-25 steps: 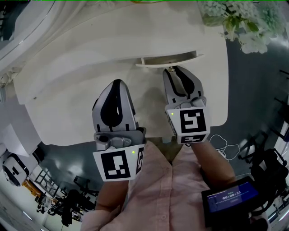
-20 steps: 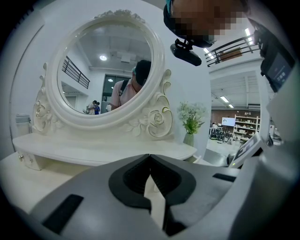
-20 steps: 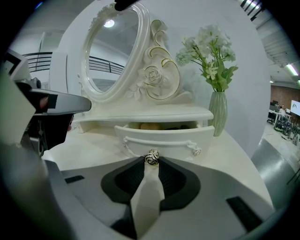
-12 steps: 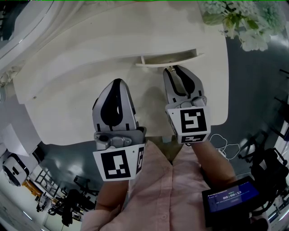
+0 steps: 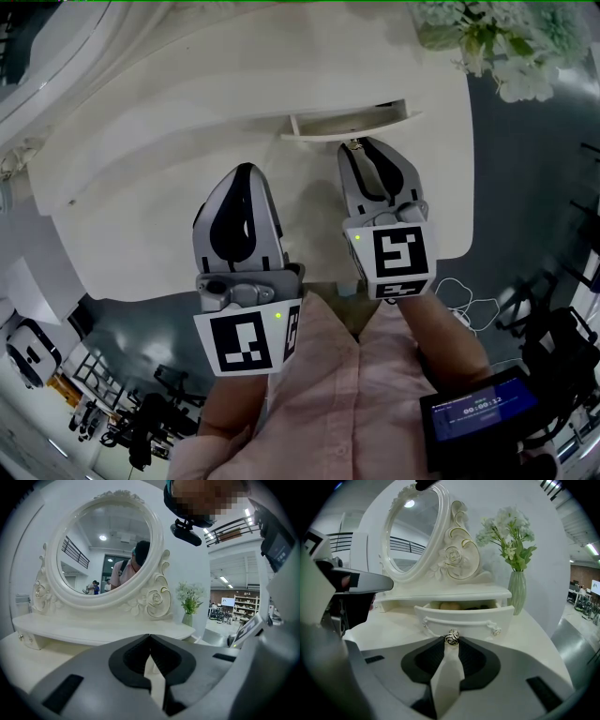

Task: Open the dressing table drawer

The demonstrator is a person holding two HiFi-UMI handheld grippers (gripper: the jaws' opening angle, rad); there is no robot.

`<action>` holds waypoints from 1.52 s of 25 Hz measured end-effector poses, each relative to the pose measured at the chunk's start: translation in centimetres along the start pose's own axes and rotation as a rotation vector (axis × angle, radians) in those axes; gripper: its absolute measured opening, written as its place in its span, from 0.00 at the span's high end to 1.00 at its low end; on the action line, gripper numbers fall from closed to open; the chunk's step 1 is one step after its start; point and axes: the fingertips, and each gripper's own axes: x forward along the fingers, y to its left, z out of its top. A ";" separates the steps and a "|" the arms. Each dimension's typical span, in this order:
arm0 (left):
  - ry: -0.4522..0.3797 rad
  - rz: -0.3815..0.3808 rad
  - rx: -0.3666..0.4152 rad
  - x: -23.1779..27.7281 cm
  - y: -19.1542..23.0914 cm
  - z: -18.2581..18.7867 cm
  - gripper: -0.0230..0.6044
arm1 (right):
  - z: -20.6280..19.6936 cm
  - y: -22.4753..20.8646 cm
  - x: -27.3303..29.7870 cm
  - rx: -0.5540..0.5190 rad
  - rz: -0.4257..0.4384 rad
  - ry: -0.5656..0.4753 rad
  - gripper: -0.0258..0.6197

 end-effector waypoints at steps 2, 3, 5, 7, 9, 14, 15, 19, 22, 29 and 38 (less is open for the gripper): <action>0.000 -0.001 0.001 0.0 -0.1 0.0 0.93 | -0.1 0.0 -0.1 0.001 0.001 0.000 0.80; -0.001 -0.001 0.001 -0.1 -0.2 0.0 0.93 | -0.1 0.0 -0.1 0.002 0.002 0.001 0.80; -0.001 -0.001 0.002 -0.1 -0.3 0.0 0.93 | -0.2 0.0 -0.2 0.002 0.003 0.002 0.80; -0.001 -0.002 0.002 -0.1 -0.3 0.0 0.93 | -0.3 0.0 -0.3 0.002 0.003 0.002 0.80; -0.002 -0.002 0.002 -0.2 -0.4 0.0 0.93 | -0.3 0.0 -0.3 0.002 0.003 0.003 0.80; -0.002 -0.003 0.002 -0.3 -0.5 0.0 0.93 | -0.4 0.0 -0.4 0.002 0.003 0.003 0.80; -0.002 -0.003 0.002 -0.3 -0.5 0.0 0.93 | -0.4 0.1 -0.5 0.003 0.004 0.004 0.80; -0.004 -0.004 0.003 -0.4 -0.6 0.1 0.93 | -0.5 0.2 -0.6 0.004 0.004 0.003 0.80; -0.005 -0.005 0.005 -0.5 -0.7 0.1 0.93 | -0.6 0.2 -0.7 0.004 0.005 0.006 0.80; -0.008 -0.011 0.007 -0.5 -1.1 0.2 0.93 | -0.9 0.2 -0.9 0.008 0.008 0.009 0.80; -0.008 -0.012 0.006 -0.5 -1.4 0.1 0.93 | -1.0 0.3 -1.1 0.007 0.013 0.010 0.80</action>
